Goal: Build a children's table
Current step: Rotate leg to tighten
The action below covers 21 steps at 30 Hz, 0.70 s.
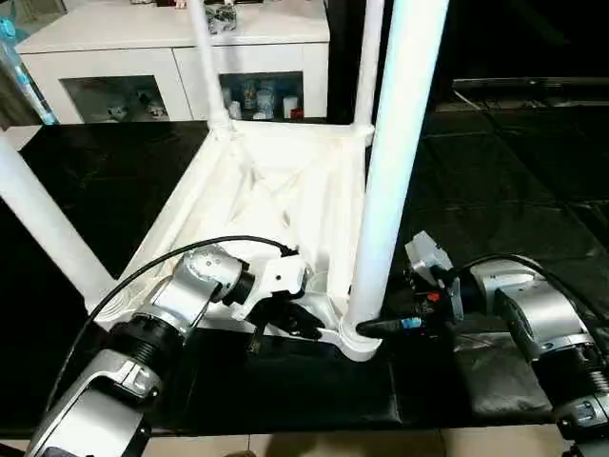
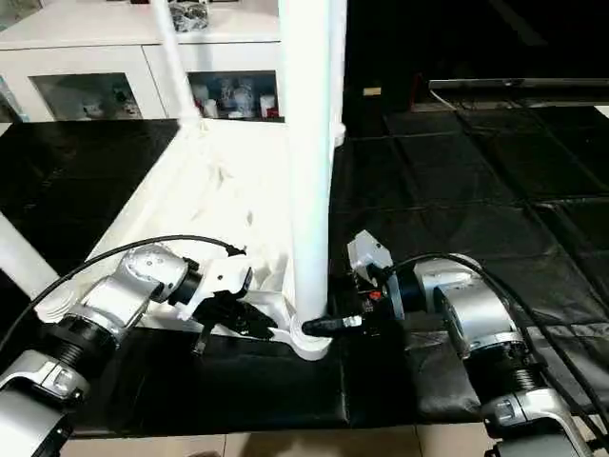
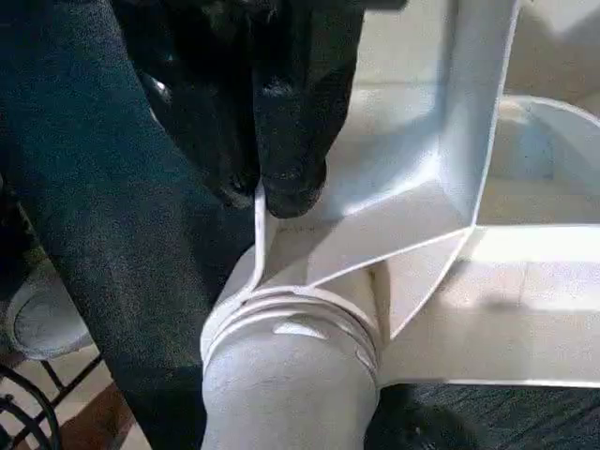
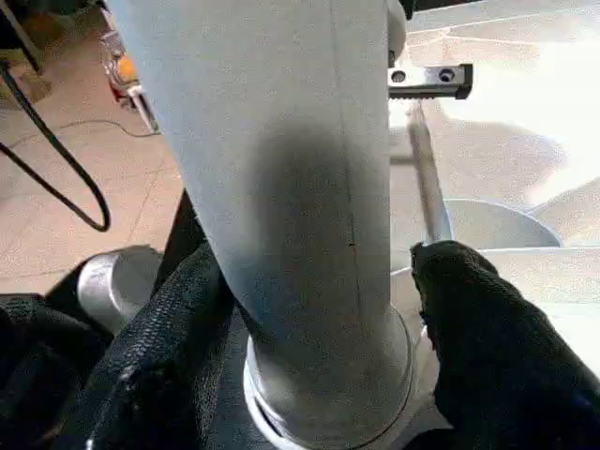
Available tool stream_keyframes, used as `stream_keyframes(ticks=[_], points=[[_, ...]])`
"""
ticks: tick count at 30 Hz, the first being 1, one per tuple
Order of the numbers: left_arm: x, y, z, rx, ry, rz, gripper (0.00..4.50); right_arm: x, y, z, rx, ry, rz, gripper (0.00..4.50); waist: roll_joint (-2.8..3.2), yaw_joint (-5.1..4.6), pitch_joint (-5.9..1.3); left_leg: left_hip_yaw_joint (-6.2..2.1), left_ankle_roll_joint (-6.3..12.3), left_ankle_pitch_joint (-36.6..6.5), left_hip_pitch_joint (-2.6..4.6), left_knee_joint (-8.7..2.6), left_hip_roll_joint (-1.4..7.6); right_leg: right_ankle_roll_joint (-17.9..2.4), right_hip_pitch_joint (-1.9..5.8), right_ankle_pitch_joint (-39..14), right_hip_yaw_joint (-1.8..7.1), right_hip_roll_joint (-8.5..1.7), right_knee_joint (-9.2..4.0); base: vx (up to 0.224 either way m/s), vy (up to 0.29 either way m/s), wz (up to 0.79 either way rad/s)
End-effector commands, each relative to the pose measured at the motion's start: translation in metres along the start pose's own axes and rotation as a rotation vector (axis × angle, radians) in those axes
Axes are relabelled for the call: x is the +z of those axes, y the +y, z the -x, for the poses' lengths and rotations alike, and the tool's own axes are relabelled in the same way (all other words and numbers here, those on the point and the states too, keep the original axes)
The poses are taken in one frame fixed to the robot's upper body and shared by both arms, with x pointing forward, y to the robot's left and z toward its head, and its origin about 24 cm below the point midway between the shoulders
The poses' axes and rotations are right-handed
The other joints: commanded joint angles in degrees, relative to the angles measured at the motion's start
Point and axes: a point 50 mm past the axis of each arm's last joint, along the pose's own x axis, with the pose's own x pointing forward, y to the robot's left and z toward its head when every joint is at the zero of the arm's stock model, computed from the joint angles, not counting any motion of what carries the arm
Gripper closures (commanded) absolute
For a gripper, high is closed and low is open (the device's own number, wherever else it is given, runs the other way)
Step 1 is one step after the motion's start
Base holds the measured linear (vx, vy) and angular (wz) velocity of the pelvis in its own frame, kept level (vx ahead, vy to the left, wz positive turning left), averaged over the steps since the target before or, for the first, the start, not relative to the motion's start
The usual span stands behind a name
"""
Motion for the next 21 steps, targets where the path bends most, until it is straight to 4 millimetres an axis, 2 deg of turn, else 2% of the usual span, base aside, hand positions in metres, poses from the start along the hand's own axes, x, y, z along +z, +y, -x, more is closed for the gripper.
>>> stream_keyframes(ticks=[1, 10, 15, 17, 19, 21], points=[[0.008, -0.005, -0.006, -0.081, -0.004, -0.057, 4.5, 0.004, -0.001, 0.001, 0.018, -0.006, 0.001, 1.69, -0.7, -0.32, -4.21, 0.27, 5.17, -7.02, -0.18, -3.56, 1.21, -14.09, 3.65, -10.79, 2.54, -2.68, -3.38, 0.0, 0.0, 0.0], [0.007, -0.006, -0.007, -0.081, 0.003, -0.055, 4.5, 0.002, 0.002, -0.002, 0.053, -0.013, -0.026, 2.37, -0.76, -0.27, -4.23, 0.3, 5.25, -6.37, -0.28, -3.49, 1.15, -13.76, 3.69, -10.96, 2.51, -2.66, -3.38, 0.0, 0.0, 0.0], [0.006, -0.004, -0.008, -0.044, -0.017, -0.015, 4.5, 0.0, 0.006, -0.005, 0.039, -0.045, -0.028, 2.44, -0.8, -0.27, -4.19, 0.34, 4.99, -6.71, -0.21, -3.51, 1.11, -13.46, 3.69, -11.85, 2.51, -2.67, -3.5, 0.0, 0.0, 0.0], [0.007, 0.001, -0.01, 0.005, -0.047, 0.056, 4.5, -0.002, 0.005, -0.01, -0.023, -0.074, -0.063, 2.44, -0.7, -0.15, -4.15, 0.35, 4.92, -6.42, -0.19, -3.52, 1.1, -13.38, 3.65, -11.83, 2.54, -2.62, -3.52, 0.0, 0.0, 0.0], [0.008, 0.006, -0.011, 0.06, -0.06, 0.092, 4.5, -0.006, 0.001, -0.016, -0.125, -0.068, -0.087, 2.46, -0.81, -0.31, -3.94, 0.36, 4.59, -7.22, -0.28, -3.65, 1.01, -12.7, 3.62, -13.82, 2.47, -2.58, -3.78, 0.0, 0.0, 0.0], [0.008, 0.009, -0.012, 0.086, -0.062, 0.109, 4.5, -0.007, -0.001, -0.018, -0.169, -0.064, -0.097, 2.48, -0.79, -0.76, -3.7, 0.31, 3.25, -9.27, -0.09, -3.81, 0.69, -10.64, 3.57, -19.69, 2.28, -2.64, -4.49, 0.0, 0.0, 0.0]])
